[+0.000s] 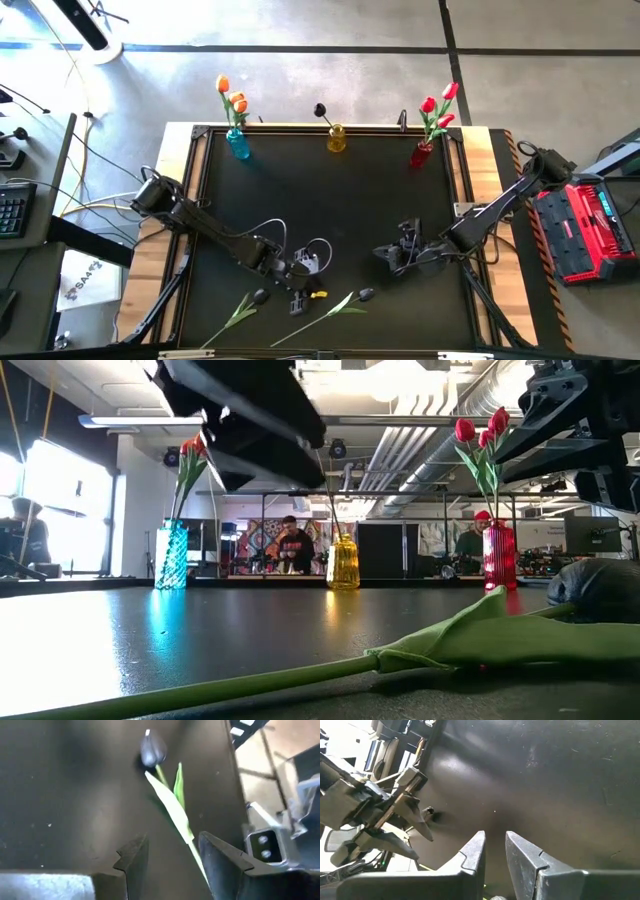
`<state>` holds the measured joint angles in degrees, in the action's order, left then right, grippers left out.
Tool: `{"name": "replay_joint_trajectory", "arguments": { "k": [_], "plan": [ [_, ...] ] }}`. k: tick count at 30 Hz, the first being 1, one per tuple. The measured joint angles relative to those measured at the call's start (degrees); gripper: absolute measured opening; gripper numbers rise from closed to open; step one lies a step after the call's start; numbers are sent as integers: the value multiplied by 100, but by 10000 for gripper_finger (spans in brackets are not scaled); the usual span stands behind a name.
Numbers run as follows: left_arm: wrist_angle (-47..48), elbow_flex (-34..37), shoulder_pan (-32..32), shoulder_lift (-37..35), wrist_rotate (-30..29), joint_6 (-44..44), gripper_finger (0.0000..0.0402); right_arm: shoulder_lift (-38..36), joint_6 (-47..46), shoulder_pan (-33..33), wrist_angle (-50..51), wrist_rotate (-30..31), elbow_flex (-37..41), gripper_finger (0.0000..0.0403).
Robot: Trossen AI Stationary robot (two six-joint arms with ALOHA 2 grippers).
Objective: Sort flowers into vase by color
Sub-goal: Put the right black flower into the yellow vase
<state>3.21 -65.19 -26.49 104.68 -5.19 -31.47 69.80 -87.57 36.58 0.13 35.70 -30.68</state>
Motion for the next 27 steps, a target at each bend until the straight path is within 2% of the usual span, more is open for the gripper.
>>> {"name": "replay_joint_trajectory", "arguments": {
  "k": [4,10,20,27],
  "plan": [
    [5,0,-56,130,34,-25,161,0,-2,0,39,-19,0,64],
    [14,0,-63,147,157,-543,161,0,0,-65,64,-66,0,64],
    [32,0,-66,147,327,-400,161,0,-40,-183,95,-299,0,64],
    [26,0,-297,367,280,-491,161,88,-145,50,-266,-274,0,64]
  ]
}}
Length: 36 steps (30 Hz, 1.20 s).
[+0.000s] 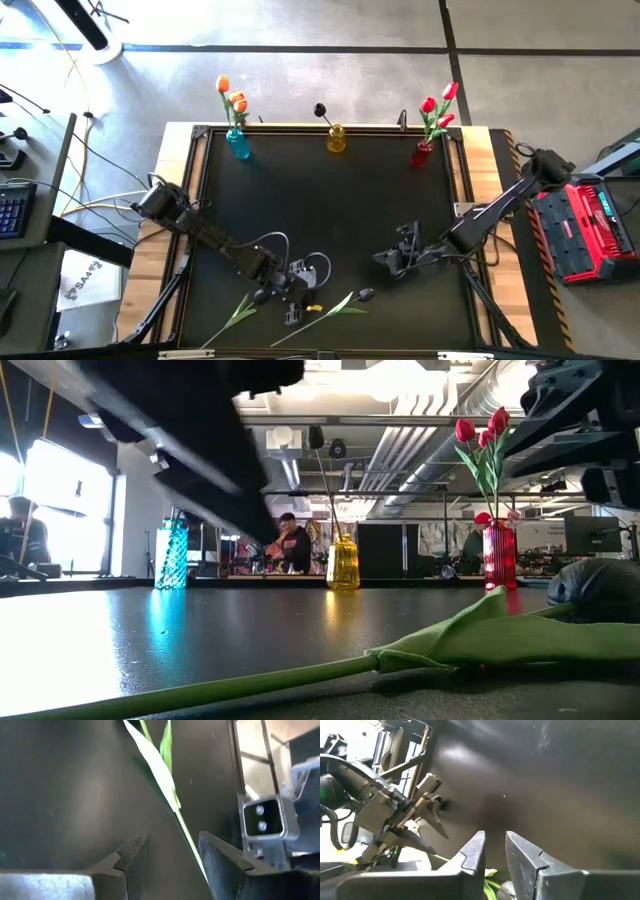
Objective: Sort flowers into vase by color
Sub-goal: Put the right black flower into the yellow vase
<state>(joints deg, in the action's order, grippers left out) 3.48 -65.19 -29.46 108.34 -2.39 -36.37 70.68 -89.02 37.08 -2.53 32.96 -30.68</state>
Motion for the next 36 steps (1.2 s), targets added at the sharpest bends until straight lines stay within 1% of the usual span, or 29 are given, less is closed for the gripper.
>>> {"name": "replay_joint_trajectory", "arguments": {
  "k": [4,8,10,16,21,25,30,36],
  "plan": [
    [-29,0,-128,72,-7,-90,161,334,-140,147,-402,20,0,64],
    [-45,0,-223,75,-126,-198,161,889,-264,288,-1091,-25,-5,64],
    [-54,0,-266,75,-184,-210,161,1184,-305,339,-1180,-63,-127,64],
    [-96,-1,-373,75,-308,-349,161,1926,-373,359,-944,-352,-711,64],
    [-389,-1,-399,73,-325,-453,161,2289,-340,375,-659,-495,-1103,64],
    [-599,-2,-390,69,-504,-228,161,2357,-215,422,-249,-693,-1346,64],
    [-1007,-7,-215,146,-615,-222,161,2357,-250,470,272,-708,-1542,64],
    [-1042,-384,-52,361,-609,-149,161,2356,-378,468,410,-714,-1641,64]
  ]
}}
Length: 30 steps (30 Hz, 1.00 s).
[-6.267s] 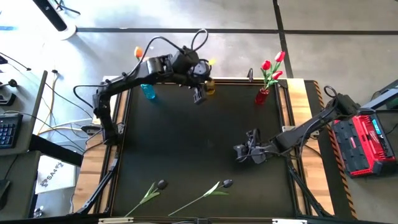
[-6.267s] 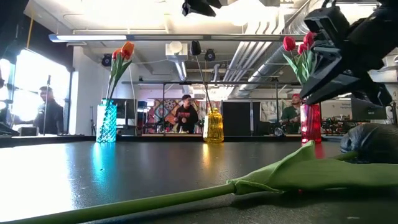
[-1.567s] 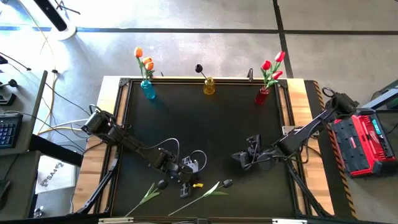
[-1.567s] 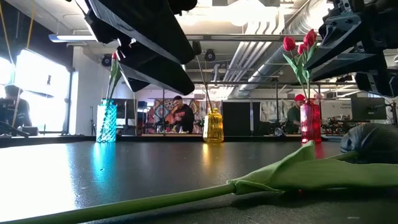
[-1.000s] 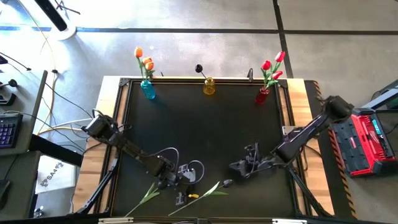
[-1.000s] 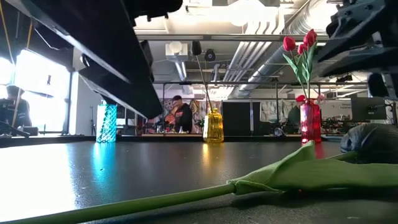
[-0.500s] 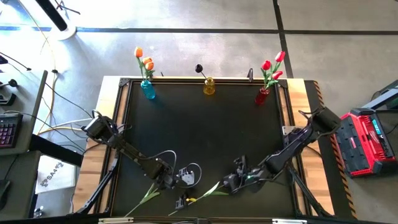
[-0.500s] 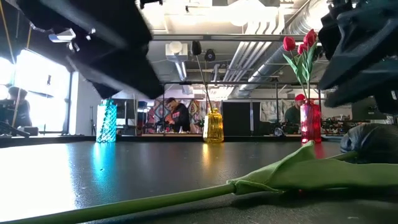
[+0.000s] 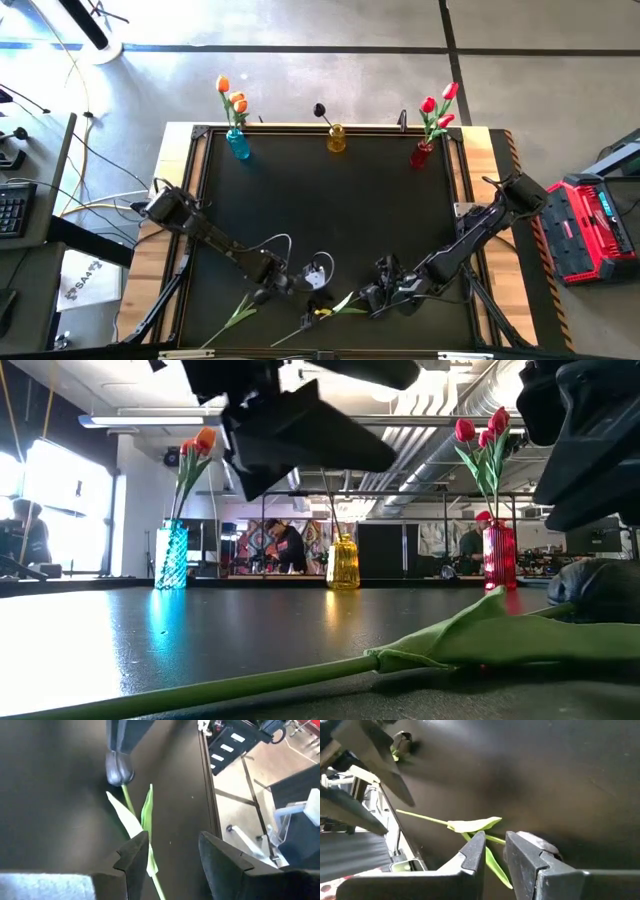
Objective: Sort flowers into vase by color
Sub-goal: Put the right black flower into the yellow vase
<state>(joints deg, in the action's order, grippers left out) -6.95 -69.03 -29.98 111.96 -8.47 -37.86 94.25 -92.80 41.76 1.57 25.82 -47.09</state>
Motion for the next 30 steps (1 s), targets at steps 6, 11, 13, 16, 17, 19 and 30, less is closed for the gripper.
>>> {"name": "replay_joint_trajectory", "arguments": {
  "k": [6,11,13,16,17,19,30],
  "plan": [
    [30,-449,-59,512,33,97,161,-1,17,10,3,-409,-15,64],
    [585,-815,-84,1023,43,62,161,-1,-20,86,4,-487,-15,64],
    [845,-920,-107,1159,37,60,161,-1,-78,112,4,-468,-15,64],
    [1230,-1061,-147,1265,-27,62,161,-1,-114,170,6,-337,-15,64],
    [1328,-1074,-158,1286,-60,64,161,-1,-124,194,6,-316,-15,64],
    [1502,-1087,-185,1289,-125,69,160,-1,-126,243,10,-267,-15,64],
    [1701,-1058,-272,1267,-637,360,37,-3,-126,405,35,23,-15,64]
  ]
}}
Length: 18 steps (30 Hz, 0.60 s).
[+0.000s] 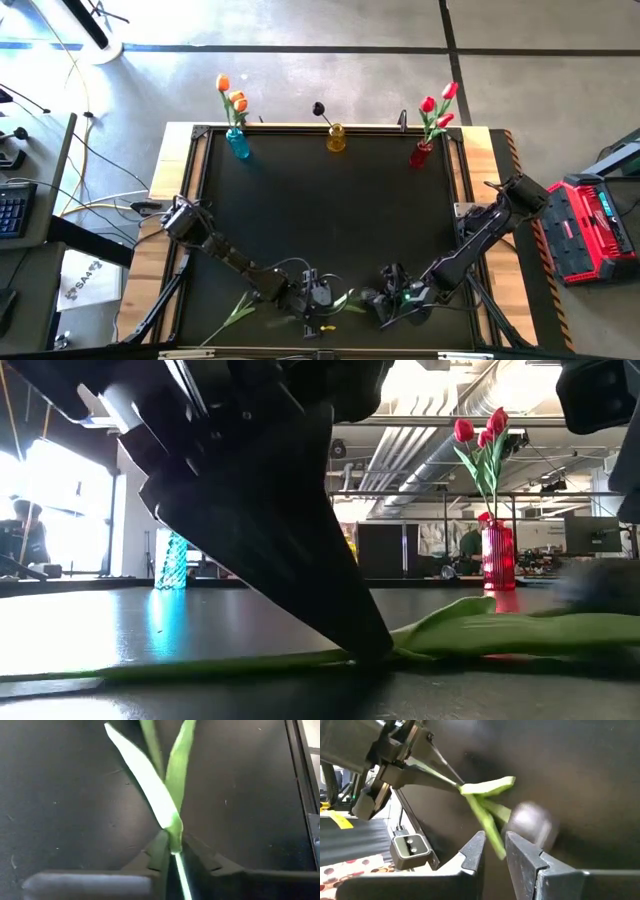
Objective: Sort flowers into vase by color
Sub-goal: Put the right black flower into the yellow vase
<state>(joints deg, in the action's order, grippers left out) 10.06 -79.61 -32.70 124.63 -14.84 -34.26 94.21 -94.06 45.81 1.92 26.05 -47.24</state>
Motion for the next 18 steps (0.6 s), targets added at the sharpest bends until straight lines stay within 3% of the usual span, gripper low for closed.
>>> {"name": "replay_joint_trajectory", "arguments": {
  "k": [3,10,18],
  "plan": [
    [59,-73,10,-3,6,-13,7,0,0,-1,9,54,0,64],
    [324,-449,83,32,-74,-11,2,0,8,5,-218,197,0,64],
    [397,-553,422,-105,-161,-304,1,-317,748,163,-1275,1366,0,64]
  ]
}}
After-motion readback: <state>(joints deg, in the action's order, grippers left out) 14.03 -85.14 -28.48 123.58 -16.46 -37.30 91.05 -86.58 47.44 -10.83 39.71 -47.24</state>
